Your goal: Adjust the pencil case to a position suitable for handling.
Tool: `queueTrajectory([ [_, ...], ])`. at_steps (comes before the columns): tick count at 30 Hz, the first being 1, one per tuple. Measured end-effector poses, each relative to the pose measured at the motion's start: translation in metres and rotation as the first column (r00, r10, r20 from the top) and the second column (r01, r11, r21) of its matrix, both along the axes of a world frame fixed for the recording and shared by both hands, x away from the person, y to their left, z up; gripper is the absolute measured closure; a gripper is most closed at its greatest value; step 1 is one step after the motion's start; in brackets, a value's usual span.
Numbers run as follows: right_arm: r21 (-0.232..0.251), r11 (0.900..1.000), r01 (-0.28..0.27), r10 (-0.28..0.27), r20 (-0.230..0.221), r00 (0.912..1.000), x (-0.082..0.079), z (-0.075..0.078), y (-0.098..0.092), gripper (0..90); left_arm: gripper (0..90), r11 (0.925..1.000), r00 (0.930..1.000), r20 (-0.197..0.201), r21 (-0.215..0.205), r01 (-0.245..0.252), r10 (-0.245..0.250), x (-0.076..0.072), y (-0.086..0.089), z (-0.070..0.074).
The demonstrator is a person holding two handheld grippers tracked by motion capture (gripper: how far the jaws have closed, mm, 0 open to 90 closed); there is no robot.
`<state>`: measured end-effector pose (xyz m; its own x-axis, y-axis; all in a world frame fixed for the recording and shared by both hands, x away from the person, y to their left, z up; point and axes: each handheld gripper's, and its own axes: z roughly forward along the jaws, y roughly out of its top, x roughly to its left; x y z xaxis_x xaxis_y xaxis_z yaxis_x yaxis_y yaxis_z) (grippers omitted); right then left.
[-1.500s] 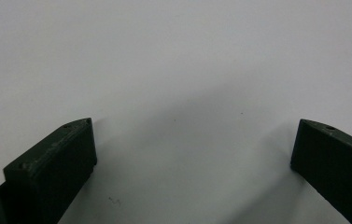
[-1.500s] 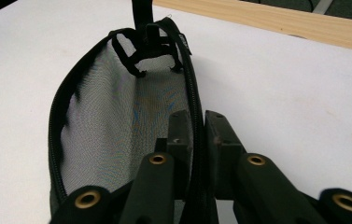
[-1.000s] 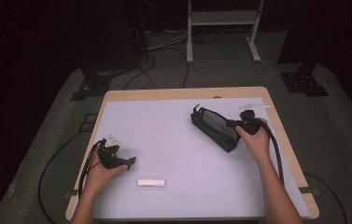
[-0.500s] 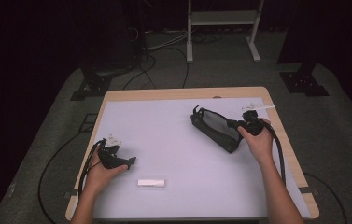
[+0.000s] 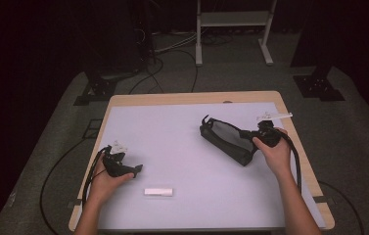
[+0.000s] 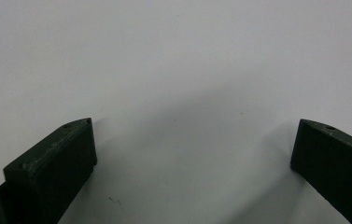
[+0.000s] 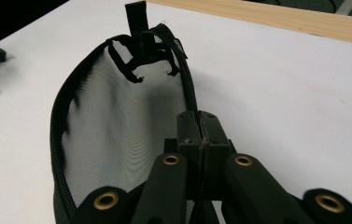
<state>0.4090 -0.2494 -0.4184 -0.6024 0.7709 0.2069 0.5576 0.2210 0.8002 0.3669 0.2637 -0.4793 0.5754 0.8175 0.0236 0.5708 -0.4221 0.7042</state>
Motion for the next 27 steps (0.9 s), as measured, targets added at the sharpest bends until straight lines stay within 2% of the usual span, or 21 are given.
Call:
queueTrajectory([
  [15, 0.011, 0.996, -0.085, 0.085, 0.015, 0.9963, -0.018, 0.005, 0.001, 88.0, 0.0, 1.0000, 1.0000, 0.000, 0.000, 0.000, 0.000, 0.000, 0.000, 0.000],
  [24, 0.009, 0.990, -0.144, 0.144, 0.024, 0.9893, -0.025, 0.005, 0.003, 87.9, 0.0, 1.0000, 1.0000, 0.000, 0.000, 0.000, 0.000, 0.000, 0.000, 0.000],
  [27, 0.012, 0.984, -0.176, 0.175, 0.027, 0.9842, -0.028, 0.005, 0.006, 87.9, 0.0, 1.0000, 1.0000, 0.000, 0.000, 0.000, 0.000, 0.000, 0.000, 0.000],
])
